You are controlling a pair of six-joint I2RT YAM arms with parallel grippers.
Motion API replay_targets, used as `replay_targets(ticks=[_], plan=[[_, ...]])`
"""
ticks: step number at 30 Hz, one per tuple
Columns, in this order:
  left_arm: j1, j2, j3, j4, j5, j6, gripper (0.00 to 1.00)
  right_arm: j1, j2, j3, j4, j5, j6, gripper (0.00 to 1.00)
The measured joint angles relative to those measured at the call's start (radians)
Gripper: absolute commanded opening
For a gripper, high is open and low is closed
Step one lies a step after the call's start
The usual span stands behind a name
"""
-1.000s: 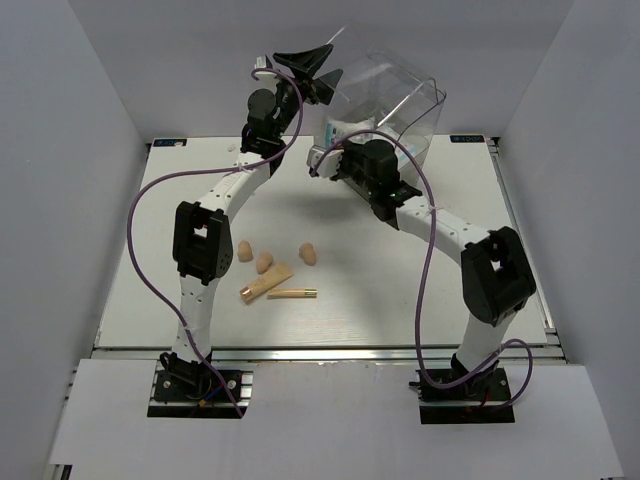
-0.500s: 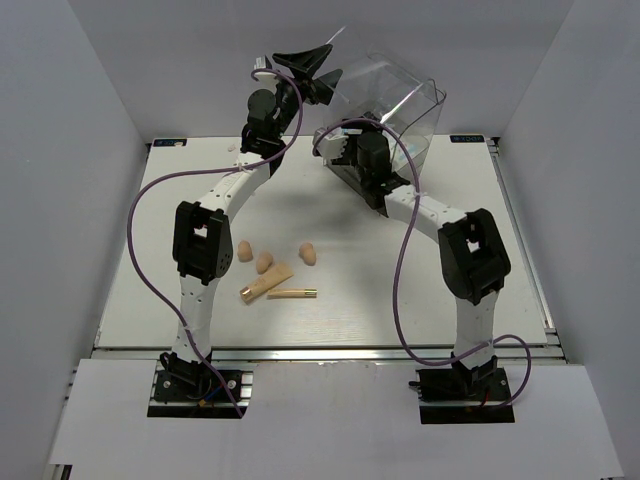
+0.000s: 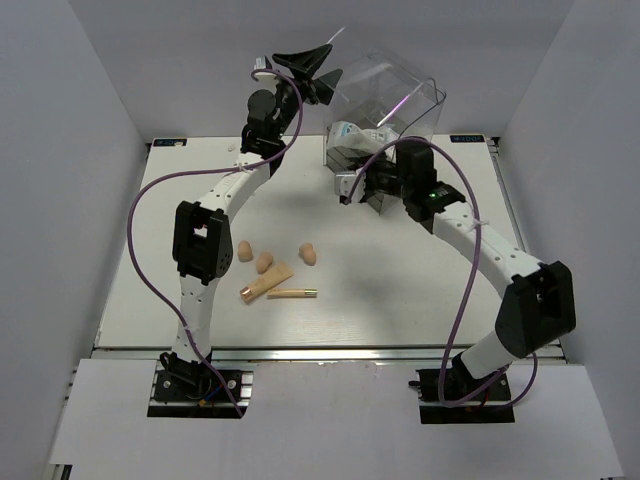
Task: Organize the makeup
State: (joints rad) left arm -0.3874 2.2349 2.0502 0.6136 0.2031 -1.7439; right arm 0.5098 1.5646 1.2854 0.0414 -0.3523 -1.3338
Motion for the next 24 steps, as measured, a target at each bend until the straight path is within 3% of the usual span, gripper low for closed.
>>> replay_targets(ticks=[4, 10, 14, 18, 21, 24], plan=[[0.000, 0.000, -0.023, 0.019, -0.002, 0.000, 0.90, -0.014, -0.042, 0.006, -0.158, -0.161, -0.039, 0.21], [0.007, 0.000, -0.072, 0.043, -0.006, -0.001, 0.90, -0.028, -0.033, -0.010, -0.357, -0.245, -0.038, 0.13], [0.008, 0.000, -0.078, 0.046, -0.006, -0.001, 0.90, -0.031, -0.055, -0.111, -0.295, -0.209, 0.078, 0.25], [0.008, 0.000, -0.078, 0.047, -0.005, -0.001, 0.90, 0.011, -0.045, -0.195, -0.173, -0.094, 0.150, 0.24], [0.008, 0.000, -0.076, 0.045, -0.005, -0.002, 0.90, 0.074, 0.029, -0.174, -0.080, 0.010, 0.180, 0.22], [0.008, 0.000, -0.076, 0.045, -0.005, -0.003, 0.90, 0.124, 0.195, -0.045, -0.014, 0.132, 0.210, 0.21]])
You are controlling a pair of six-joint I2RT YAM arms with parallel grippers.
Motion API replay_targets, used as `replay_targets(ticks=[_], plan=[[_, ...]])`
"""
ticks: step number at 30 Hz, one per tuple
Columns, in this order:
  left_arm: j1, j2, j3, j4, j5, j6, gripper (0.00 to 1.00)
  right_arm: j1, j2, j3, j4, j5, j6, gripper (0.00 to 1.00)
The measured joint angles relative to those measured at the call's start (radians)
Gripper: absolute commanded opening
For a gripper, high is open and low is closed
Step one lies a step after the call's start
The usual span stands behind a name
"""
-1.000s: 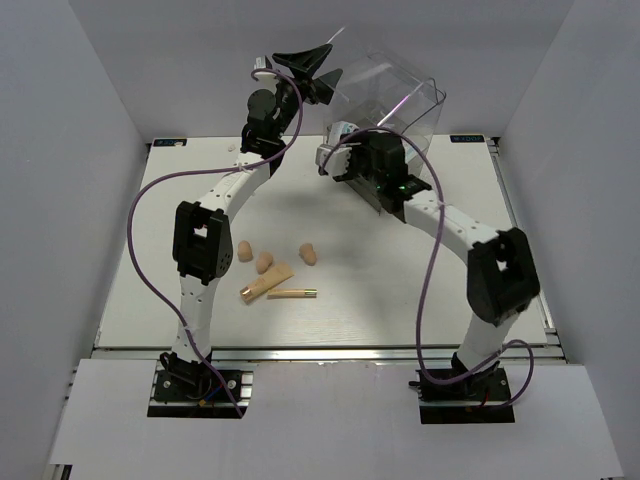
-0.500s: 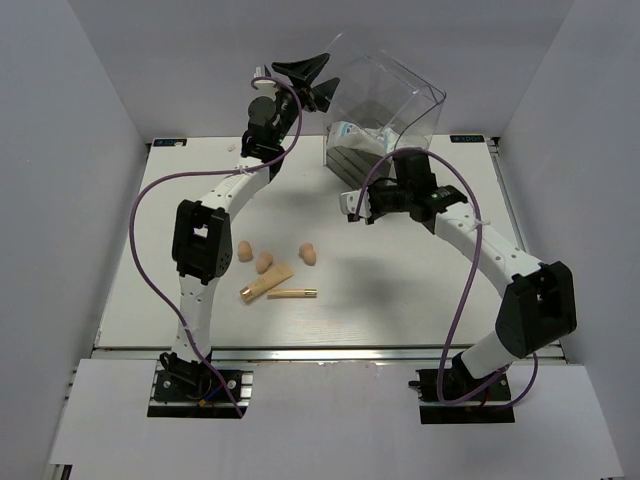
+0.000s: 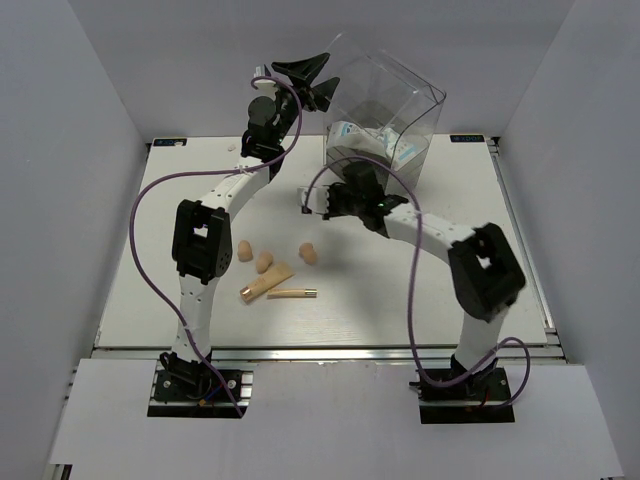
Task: Organize the makeup
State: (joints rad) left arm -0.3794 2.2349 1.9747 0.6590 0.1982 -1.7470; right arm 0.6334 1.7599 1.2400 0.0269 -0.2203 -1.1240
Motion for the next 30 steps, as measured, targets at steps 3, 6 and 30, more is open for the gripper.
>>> replay_targets(ticks=[3, 6, 30], plan=[[0.000, 0.000, 0.000, 0.001, 0.000, 0.000, 0.90, 0.019, 0.172, 0.150, 0.072, 0.132, 0.018, 0.22], [0.000, 0.000, 0.000, 0.001, 0.000, -0.001, 0.90, 0.021, 0.293, 0.247, 0.143, 0.259, 0.017, 0.21], [0.000, 0.000, 0.001, 0.003, 0.000, -0.008, 0.90, -0.054, 0.468, 0.479, 0.372, 0.655, -0.008, 0.18]])
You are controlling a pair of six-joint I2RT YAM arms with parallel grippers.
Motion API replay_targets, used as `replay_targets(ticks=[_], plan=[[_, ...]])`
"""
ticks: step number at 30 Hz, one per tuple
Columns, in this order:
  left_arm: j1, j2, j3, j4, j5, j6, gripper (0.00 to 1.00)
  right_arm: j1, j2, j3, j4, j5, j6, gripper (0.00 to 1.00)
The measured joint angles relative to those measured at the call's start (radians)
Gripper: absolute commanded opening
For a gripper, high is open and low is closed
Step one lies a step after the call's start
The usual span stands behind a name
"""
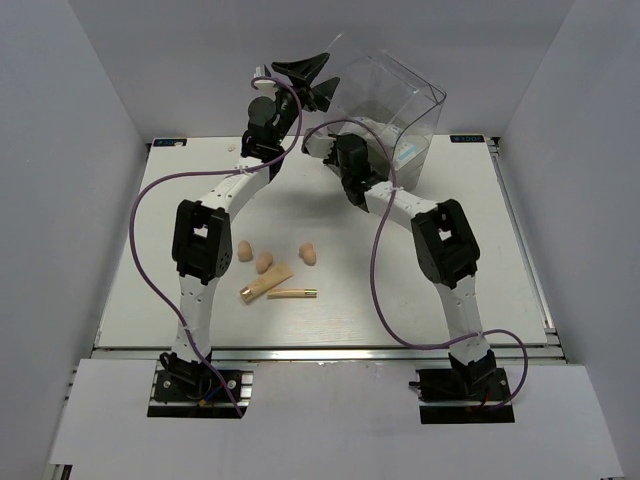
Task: Organize the makeup
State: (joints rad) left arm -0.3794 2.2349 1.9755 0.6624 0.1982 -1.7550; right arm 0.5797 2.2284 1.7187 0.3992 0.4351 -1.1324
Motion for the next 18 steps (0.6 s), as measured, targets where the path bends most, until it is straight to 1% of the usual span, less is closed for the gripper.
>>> replay_targets(ticks=[8, 11, 12, 13, 15, 18], plan=[[0.000, 0.000, 0.000, 0.002, 0.000, -0.001, 0.90, -0.062, 0.000, 0.002, -0.002, 0.041, 0.000, 0.17], [0.000, 0.000, 0.000, 0.003, 0.000, -0.002, 0.90, -0.066, -0.004, -0.001, -0.007, 0.025, 0.011, 0.35], [0.000, 0.000, 0.000, 0.003, 0.000, -0.002, 0.90, -0.066, -0.010, -0.011, -0.009, 0.007, 0.009, 0.50], [0.000, 0.000, 0.000, 0.003, 0.000, -0.003, 0.90, -0.065, -0.022, -0.022, -0.005, -0.002, 0.000, 0.56], [0.002, 0.000, 0.000, 0.005, 0.000, -0.004, 0.90, -0.072, -0.080, -0.062, -0.007, -0.056, 0.013, 0.62], [0.005, 0.000, 0.003, 0.007, 0.000, -0.007, 0.90, -0.064, -0.166, -0.129, -0.024, -0.150, 0.031, 0.61]])
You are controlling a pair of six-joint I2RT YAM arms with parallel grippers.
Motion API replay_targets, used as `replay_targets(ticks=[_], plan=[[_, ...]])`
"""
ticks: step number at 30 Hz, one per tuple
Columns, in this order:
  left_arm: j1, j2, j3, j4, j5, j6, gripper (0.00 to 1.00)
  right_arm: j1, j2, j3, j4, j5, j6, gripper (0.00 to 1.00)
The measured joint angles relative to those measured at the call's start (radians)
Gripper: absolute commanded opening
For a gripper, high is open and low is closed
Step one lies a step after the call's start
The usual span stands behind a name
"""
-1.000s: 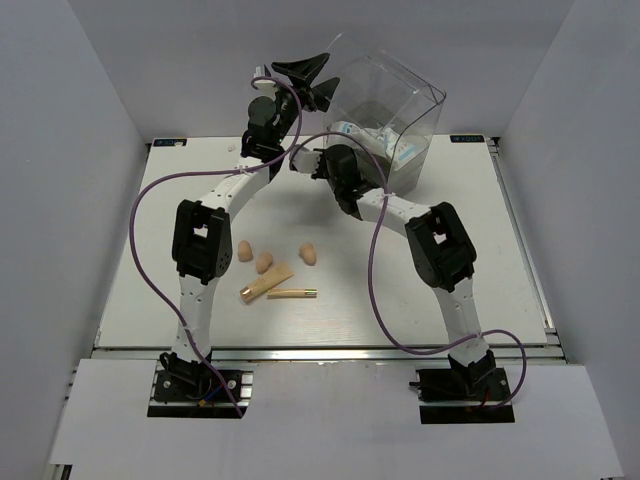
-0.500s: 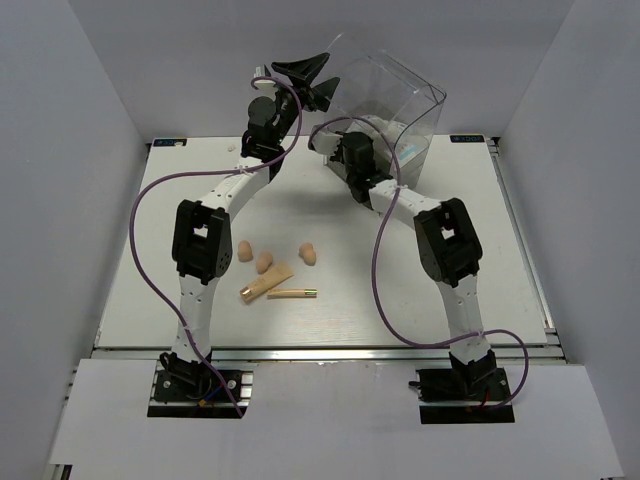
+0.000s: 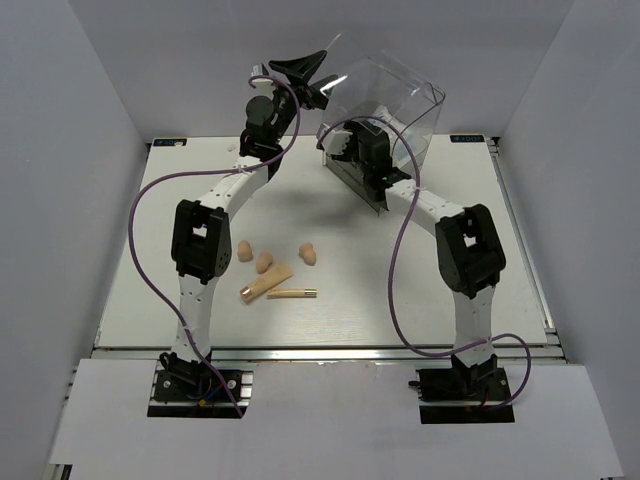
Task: Organize the makeup
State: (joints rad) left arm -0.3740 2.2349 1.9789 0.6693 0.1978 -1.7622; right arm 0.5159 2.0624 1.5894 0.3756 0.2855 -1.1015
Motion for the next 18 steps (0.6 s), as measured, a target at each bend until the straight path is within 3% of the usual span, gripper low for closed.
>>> replay_targets(ticks=[7, 10, 14, 18], plan=[[0.003, 0.001, 0.024, 0.003, 0.000, 0.000, 0.90, 0.032, -0.117, -0.115, -0.090, -0.283, -0.001, 0.54], [0.004, 0.002, 0.025, -0.001, 0.000, 0.000, 0.90, 0.044, -0.152, -0.146, -0.139, -0.381, -0.034, 0.38], [0.005, 0.002, 0.025, -0.007, 0.000, 0.000, 0.90, 0.048, -0.210, -0.224, -0.179, -0.497, -0.077, 0.00], [0.005, 0.002, 0.025, -0.011, 0.000, 0.000, 0.90, 0.048, -0.280, -0.288, -0.293, -0.650, -0.148, 0.00]])
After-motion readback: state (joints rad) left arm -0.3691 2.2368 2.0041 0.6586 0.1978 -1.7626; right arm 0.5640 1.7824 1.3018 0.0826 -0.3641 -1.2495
